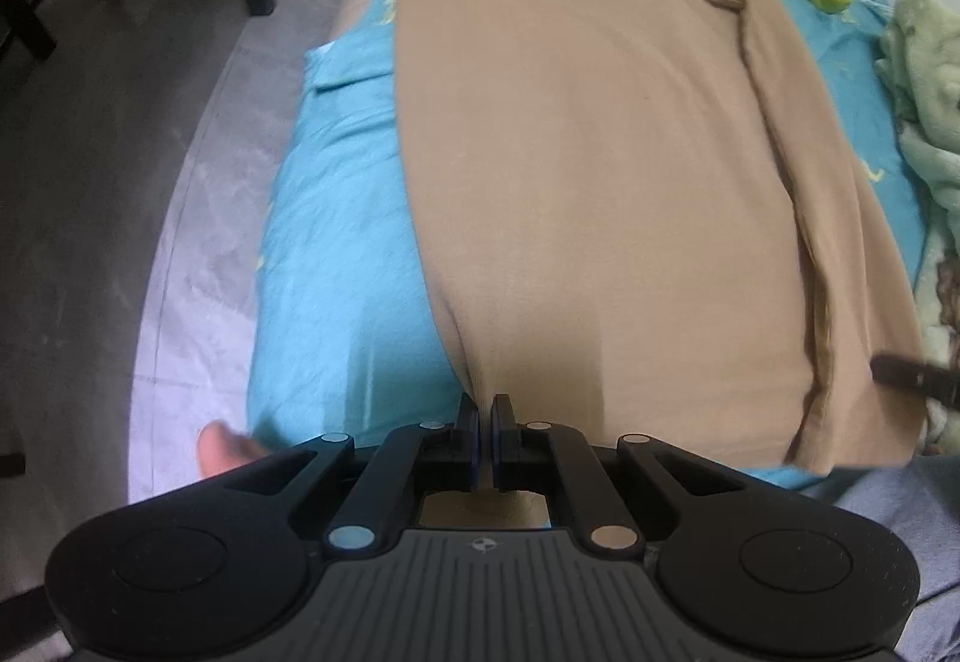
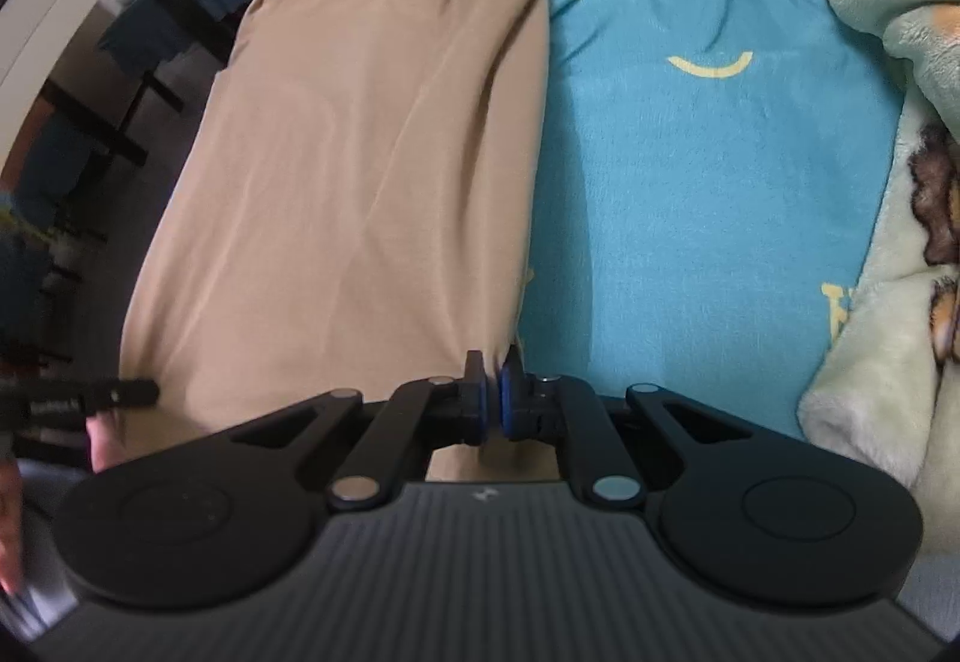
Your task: Fold clothes
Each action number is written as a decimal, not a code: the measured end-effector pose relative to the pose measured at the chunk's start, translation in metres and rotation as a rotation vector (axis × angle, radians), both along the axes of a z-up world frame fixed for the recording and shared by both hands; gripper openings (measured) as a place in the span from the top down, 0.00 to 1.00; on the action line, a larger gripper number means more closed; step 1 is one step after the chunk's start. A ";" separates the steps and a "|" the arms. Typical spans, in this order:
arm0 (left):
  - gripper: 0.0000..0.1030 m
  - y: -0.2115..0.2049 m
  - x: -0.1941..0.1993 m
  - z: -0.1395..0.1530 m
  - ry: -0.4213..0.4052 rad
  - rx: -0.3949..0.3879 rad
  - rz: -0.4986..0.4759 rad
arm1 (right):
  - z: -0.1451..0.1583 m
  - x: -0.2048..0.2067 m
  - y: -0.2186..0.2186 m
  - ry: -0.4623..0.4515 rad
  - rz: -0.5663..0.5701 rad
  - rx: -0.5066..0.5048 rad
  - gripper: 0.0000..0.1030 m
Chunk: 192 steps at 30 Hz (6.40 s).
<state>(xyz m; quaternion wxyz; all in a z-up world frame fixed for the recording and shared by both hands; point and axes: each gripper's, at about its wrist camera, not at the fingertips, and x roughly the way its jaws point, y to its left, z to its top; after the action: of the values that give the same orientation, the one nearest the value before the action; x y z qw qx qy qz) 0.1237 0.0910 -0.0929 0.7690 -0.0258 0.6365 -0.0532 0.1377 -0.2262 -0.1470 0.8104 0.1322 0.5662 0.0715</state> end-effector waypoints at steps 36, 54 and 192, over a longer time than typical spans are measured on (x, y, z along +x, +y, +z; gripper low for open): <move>0.51 -0.208 0.283 -0.099 -0.729 0.001 -0.057 | 0.005 0.078 -0.066 -0.495 -0.498 -0.044 0.19; 0.57 -0.113 0.245 -0.075 -0.654 -0.078 0.175 | -0.012 0.093 -0.062 -0.466 -0.487 -0.050 0.19; 0.05 -0.041 0.078 -0.048 -0.783 -0.106 0.062 | 0.019 0.246 0.044 -0.658 -0.128 -0.048 0.18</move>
<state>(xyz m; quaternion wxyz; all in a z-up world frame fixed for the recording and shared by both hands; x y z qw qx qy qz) 0.2018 0.0500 -0.1408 0.9524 -0.0623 0.2903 -0.0684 0.3841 -0.1818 -0.1280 0.9555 0.1181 0.2664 0.0459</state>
